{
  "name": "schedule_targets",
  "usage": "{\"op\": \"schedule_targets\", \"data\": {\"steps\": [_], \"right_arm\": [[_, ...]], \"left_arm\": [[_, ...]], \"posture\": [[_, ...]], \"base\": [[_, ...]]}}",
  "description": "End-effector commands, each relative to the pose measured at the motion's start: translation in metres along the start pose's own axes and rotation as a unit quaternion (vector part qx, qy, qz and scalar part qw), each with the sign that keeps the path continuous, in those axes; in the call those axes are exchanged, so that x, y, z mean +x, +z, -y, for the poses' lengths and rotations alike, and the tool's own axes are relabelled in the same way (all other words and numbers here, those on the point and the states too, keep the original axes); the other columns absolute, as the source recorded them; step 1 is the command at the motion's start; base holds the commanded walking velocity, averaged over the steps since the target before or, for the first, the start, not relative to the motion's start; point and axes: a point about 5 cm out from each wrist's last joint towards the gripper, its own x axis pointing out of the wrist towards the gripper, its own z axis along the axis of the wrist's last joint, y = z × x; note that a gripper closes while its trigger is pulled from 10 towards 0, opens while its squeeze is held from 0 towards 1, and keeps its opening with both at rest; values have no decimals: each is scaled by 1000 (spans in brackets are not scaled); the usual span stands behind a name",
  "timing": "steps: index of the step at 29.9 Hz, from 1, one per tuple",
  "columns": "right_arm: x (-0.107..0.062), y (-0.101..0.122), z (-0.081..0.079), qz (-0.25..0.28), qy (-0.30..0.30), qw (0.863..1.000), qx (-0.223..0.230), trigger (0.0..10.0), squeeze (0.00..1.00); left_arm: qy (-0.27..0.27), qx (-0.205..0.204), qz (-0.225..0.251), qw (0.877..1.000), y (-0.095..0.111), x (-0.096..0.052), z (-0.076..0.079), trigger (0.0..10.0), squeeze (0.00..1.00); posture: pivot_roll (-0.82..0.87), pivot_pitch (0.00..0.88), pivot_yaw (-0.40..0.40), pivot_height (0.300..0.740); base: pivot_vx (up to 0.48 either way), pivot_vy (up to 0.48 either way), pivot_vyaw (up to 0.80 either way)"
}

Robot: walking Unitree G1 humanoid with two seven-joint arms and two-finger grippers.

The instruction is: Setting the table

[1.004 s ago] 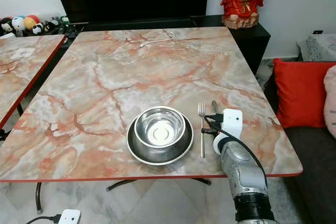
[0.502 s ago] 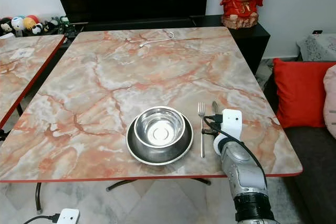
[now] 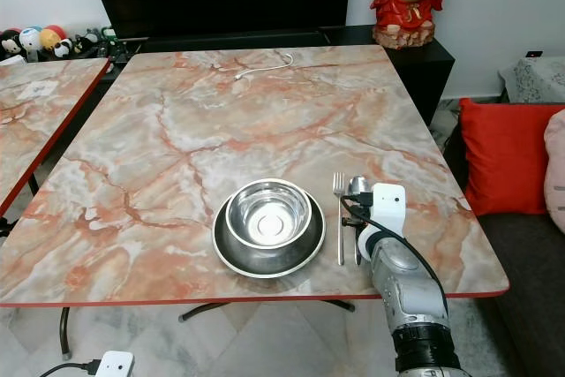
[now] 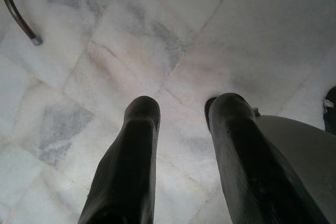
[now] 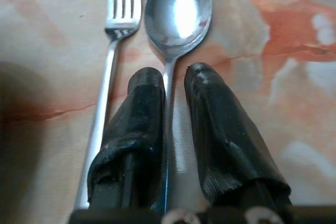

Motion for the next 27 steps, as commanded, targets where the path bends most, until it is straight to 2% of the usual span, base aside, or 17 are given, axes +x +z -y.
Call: {"op": "schedule_targets", "data": {"steps": [1,15,18,20,22,27], "right_arm": [[1,8,1,15,-12,1000,-20,10000,0],[1,15,2,39,-19,999,-18,10000,0],[-2,41,4,128,-33,991,3,10000,0],[-4,51,6,156,-45,987,5,10000,0],[-3,53,9,161,-51,986,2,10000,0],[8,52,22,134,-72,988,-20,10000,0]], "left_arm": [[4,-7,-15,1000,-6,-1,-1,10000,0],[3,-6,-15,1000,-5,-1,-1,10000,0],[4,-7,-14,1000,-5,-1,-1,10000,0],[4,-6,-14,1000,-4,-1,-1,10000,0],[4,-6,-14,1000,-4,-1,-1,10000,0],[1,-6,-12,1000,-3,0,0,10000,0]], "posture": [[-122,0,62,740],[-120,0,61,740],[-122,0,63,740],[-124,0,63,740],[-125,0,64,740],[-122,0,67,740]], "base": [[0,0,0],[0,0,0],[0,0,0],[0,0,0],[0,0,0],[0,0,0]]}}
